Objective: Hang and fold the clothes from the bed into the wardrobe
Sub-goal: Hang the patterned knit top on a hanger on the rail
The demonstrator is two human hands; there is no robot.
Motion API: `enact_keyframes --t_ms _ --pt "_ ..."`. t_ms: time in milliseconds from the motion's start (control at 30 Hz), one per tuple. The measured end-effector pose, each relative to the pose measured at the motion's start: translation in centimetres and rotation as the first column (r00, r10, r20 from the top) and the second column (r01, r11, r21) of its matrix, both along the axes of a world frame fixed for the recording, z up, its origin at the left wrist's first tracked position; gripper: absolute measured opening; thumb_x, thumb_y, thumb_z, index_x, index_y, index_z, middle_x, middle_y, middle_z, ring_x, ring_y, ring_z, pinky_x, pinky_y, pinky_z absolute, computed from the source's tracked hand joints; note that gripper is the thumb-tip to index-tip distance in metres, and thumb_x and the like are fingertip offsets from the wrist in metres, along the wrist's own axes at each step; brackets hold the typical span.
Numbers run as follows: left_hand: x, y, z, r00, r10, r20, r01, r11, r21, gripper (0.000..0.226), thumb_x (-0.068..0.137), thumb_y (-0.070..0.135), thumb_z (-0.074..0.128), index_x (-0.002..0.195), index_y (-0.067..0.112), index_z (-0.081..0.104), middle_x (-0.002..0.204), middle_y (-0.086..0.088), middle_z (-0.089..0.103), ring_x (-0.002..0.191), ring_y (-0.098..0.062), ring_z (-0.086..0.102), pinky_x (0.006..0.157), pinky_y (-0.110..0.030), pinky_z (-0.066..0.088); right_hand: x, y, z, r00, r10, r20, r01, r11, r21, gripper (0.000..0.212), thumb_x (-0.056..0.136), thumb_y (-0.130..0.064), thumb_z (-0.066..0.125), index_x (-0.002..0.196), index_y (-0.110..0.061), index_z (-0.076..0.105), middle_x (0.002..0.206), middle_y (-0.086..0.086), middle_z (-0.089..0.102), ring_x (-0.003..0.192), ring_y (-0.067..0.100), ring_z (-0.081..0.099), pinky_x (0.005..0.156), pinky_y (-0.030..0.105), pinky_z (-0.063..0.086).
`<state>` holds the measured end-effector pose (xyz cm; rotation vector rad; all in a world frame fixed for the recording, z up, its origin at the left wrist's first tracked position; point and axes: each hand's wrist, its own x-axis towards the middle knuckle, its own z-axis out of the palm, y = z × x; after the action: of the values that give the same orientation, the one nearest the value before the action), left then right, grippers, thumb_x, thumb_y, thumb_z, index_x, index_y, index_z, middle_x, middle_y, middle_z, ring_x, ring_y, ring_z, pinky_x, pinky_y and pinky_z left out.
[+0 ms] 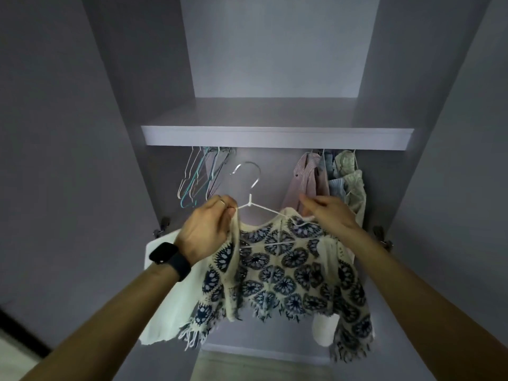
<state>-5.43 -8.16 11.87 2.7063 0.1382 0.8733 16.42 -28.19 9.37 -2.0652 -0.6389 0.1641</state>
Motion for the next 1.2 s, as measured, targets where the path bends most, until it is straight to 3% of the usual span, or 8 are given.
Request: enact_keyframes --t_ms 167,267,367,467,633,767,967,1200 --pt "1.2 -0.8 -0.7 1.000 0.002 0.019 0.000 0.992 -0.125 0.015 0.103 0.011 0.047 0.106 0.007 0.061 0.098 -0.006 0.063 0.081 -0.028 0.061 0.076 -0.041 0.049 -0.1 0.2 1.2 0.997 0.061 0.044 -0.062 0.998 0.022 0.005 0.089 -0.028 0.069 0.088 -0.025 0.073 0.082 -0.010 0.071 0.078 0.009 0.064 0.072 0.028 0.049" --pt "0.5 1.0 -0.2 0.996 0.058 0.062 -0.049 0.988 -0.146 0.013 0.102 0.012 0.049 0.103 0.010 0.062 0.094 -0.001 0.064 0.075 -0.018 0.059 0.074 -0.034 0.047 1.4 -1.7 0.9 0.997 0.042 0.063 -0.033 0.990 -0.136 0.018 0.082 -0.010 0.069 0.092 -0.025 0.068 0.097 -0.005 0.070 0.089 0.014 0.064 0.080 0.031 0.050" --pt "-0.4 2.1 0.4 0.996 0.049 0.080 -0.035 0.985 -0.168 0.010 0.101 0.010 0.053 0.100 0.012 0.063 0.082 0.009 0.061 0.068 -0.005 0.054 0.065 -0.013 0.041 2.8 -3.4 0.4 0.977 0.006 0.214 0.052 0.963 -0.264 0.005 0.088 -0.015 0.070 0.091 -0.017 0.073 0.092 -0.002 0.071 0.091 0.018 0.064 0.076 0.027 0.044" --pt "-0.6 1.8 0.6 0.995 0.018 0.099 -0.002 0.987 -0.161 0.009 0.099 0.007 0.056 0.098 0.011 0.064 0.077 0.021 0.056 0.066 0.005 0.053 0.063 -0.004 0.036 3.6 -3.6 -0.1 0.978 0.001 0.208 0.064 0.950 -0.304 0.021 0.093 -0.032 0.068 0.081 -0.015 0.073 0.081 -0.001 0.067 0.083 0.020 0.063 0.068 0.029 0.041" --pt "-0.7 2.3 0.4 0.994 0.028 0.107 -0.019 0.996 -0.085 0.009 0.101 0.010 0.053 0.101 0.009 0.062 0.088 0.006 0.061 0.070 -0.006 0.053 0.072 -0.030 0.047 4.1 -2.6 -0.5 0.999 -0.018 0.045 0.027 0.976 -0.215 0.030 0.096 -0.036 0.062 0.090 -0.009 0.072 0.087 0.011 0.069 0.084 0.028 0.065 0.068 0.030 0.046" --pt "-1.1 2.3 -0.2 0.998 0.058 0.030 -0.057 0.998 -0.013 0.015 0.104 0.018 0.048 0.107 0.011 0.060 0.102 -0.003 0.063 0.084 -0.028 0.063 0.074 -0.044 0.053 3.4 -1.7 0.0 1.000 -0.010 0.005 0.011 0.998 -0.054 0.015 0.099 -0.027 0.055 0.090 -0.029 0.066 0.095 0.002 0.070 0.088 0.026 0.066 0.081 0.040 0.054" --pt "0.1 0.8 -0.7 0.996 0.090 -0.009 -0.090 0.995 -0.046 0.020 0.105 0.021 0.043 0.110 0.011 0.059 0.105 -0.005 0.062 0.084 -0.032 0.063 0.074 -0.046 0.053 0.8 0.5 1.5 0.997 0.075 0.034 -0.075 0.997 -0.008 0.028 0.100 -0.022 0.055 0.124 -0.023 0.068 0.082 -0.010 0.065 0.065 0.010 0.055 0.056 0.025 0.043" --pt "2.2 -1.7 -2.5 0.988 0.139 -0.069 -0.147 0.981 -0.127 0.021 0.105 0.026 0.041 0.111 0.015 0.057 0.105 -0.006 0.060 0.083 -0.033 0.063 0.070 -0.045 0.053 -5.7 2.3 3.3 0.994 0.066 0.089 -0.087 0.960 0.268 0.011 0.100 -0.022 0.051 0.100 -0.019 0.061 0.080 -0.003 0.060 0.069 0.013 0.052 0.063 0.032 0.038"
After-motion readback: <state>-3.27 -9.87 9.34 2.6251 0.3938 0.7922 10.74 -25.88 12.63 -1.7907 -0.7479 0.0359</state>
